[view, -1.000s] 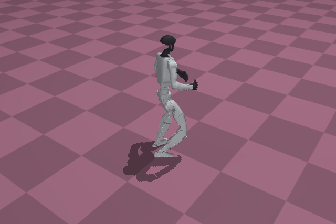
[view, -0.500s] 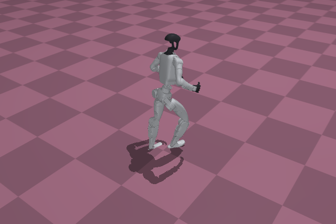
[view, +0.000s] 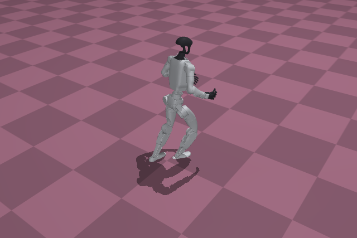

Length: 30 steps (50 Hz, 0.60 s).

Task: Dance

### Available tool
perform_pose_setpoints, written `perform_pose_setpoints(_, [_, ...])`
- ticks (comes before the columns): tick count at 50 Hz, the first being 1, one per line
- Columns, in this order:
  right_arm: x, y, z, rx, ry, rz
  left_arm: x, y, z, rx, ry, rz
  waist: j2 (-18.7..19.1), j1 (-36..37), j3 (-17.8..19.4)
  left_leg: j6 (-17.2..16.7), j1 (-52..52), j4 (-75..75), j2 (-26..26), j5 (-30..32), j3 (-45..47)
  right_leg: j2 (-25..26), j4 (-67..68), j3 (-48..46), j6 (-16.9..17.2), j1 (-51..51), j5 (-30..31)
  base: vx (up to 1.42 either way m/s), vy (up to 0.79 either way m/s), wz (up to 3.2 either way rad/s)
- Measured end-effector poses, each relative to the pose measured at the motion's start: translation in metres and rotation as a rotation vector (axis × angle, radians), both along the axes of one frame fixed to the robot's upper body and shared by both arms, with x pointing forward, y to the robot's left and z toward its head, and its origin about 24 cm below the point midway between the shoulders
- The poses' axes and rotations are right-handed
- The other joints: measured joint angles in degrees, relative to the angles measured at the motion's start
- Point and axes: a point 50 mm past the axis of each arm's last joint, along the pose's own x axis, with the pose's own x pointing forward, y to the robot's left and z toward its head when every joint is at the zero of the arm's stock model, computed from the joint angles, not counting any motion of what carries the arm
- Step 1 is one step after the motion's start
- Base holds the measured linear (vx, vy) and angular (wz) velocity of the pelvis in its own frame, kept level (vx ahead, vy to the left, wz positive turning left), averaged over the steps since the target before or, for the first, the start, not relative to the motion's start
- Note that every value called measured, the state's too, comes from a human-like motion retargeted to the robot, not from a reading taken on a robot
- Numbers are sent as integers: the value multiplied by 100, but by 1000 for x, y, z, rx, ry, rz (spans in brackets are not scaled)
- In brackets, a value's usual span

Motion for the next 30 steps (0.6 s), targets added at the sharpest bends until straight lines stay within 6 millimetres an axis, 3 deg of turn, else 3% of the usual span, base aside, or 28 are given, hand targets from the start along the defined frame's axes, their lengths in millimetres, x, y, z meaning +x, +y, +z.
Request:
perform_pose_setpoints(2, [3, 1, 0, -21, -3, 4, 1, 5, -1, 19, 3, 30, 266, 118, 83, -198, -693, 1928, 745, -185, 153, 399, -159, -171, -126, 209, 30, 10, -7, -20])
perform_pose_setpoints(5, [6, 2, 3, -53, -15, 11, -1, 8, -2, 48, 5, 47, 627, 370, 145, -291, -1483, 4021, 1843, 42, 260, 951, -221, -343, -292, 358, 37, 11, -5, -35])
perform_pose_setpoints(10, [18, -1, 15, -95, -68, -4, 1, 11, 7, 84, -26, 49, 906, 884, 194, -127, -2592, 4910, 2678, -240, -60, 1645, -947, -282, -381, 816, 298, 16, -3, -49])
perform_pose_setpoints(15, [19, -3, 23, -124, -108, -12, -2, 20, 19, 120, -78, 84, 692, 1131, 191, -94, -3121, 3648, 2416, -224, -147, 1573, -1347, -31, -296, 1252, 338, 19, 0, -20])
perform_pose_setpoints(20, [15, -6, 25, -168, -133, -6, -6, 28, 27, 158, -109, 102, 435, 1072, -26, -331, -3202, 1726, 1647, 562, -407, 1356, -1771, 139, -189, 1574, 420, 17, 2, -6])
perform_pose_setpoints(24, [10, -9, 21, -207, -118, 14, -9, 31, 30, 186, -118, 95, 394, 1046, -147, -383, -3000, 1265, 1397, 902, -501, 1289, -1829, 229, -176, 1751, 356, 13, 3, -9])
perform_pose_setpoints(30, [4, -10, 11, -267, -66, 97, -6, 30, 31, 206, -122, 79, 432, 1106, -178, -274, -2724, 1196, 1300, 835, -495, 1225, -2033, 257, -173, 2065, 348, 9, 2, -9])
